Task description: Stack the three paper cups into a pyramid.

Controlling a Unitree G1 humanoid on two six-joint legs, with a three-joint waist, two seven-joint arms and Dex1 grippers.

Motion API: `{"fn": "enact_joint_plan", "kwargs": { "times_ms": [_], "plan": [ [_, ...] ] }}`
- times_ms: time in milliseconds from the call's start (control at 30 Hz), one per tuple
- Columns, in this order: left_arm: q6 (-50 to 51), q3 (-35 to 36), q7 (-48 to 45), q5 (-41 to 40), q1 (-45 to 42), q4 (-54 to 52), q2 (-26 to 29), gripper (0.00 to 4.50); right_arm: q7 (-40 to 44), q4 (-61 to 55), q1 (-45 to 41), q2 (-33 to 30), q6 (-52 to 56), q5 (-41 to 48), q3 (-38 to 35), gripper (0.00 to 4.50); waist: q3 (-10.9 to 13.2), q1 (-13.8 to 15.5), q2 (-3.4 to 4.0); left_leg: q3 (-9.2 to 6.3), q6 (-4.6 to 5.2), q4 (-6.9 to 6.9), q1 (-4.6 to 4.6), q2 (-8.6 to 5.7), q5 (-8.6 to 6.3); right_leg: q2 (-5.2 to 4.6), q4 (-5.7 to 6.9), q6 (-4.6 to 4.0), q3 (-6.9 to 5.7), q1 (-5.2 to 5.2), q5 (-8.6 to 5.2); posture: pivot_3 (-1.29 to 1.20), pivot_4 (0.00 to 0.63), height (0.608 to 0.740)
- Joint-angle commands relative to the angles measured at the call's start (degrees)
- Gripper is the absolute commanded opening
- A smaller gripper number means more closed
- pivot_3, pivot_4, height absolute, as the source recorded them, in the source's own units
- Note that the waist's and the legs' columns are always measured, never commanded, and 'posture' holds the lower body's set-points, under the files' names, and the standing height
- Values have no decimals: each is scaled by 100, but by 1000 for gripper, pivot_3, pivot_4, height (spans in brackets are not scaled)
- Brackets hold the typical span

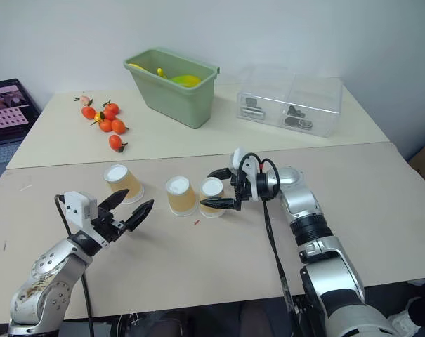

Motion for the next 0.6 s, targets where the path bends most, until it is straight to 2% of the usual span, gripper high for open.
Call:
{"fn": "enact_joint_plan", "kwargs": {
  "times_ms": [33, 167, 400, 600],
  "plan": [
    [-157, 57, 20, -12, -16, -215, -18, 4500, 208, -320, -117, -192, 482, 377, -298, 4487, 0, 6, 0, 0, 0, 0, 0, 0, 0, 0, 0, 0, 0, 1, 0, 0, 150, 738],
    [-169, 7, -36, -28, -145, -49, -41, 4500, 451, -981, -12, -633, 1225, 851, -590, 4487, 0, 8, 0, 0, 1, 0, -1, 1, -1, 0, 0, 0, 0, 0, 0, 0, 150, 738],
    [-63, 159, 52, -259, -330, 143, -201, 4500, 276, -1963, 250, -1303, 2638, 1790, -1342, 4487, 0, 24, 0, -1, 4, 0, 0, 1, -2, 0, -1, 0, -2, 3, 0, 0, 150, 738],
    [79, 835, 425, -696, 43, 199, -380, 4500, 151, -2508, 1150, -2034, 2640, 1846, -1793, 4487, 0, 55, -1, 0, 9, 0, -3, 1, -5, 0, -2, 0, -2, 3, 0, 0, 150, 738]
  ]
}}
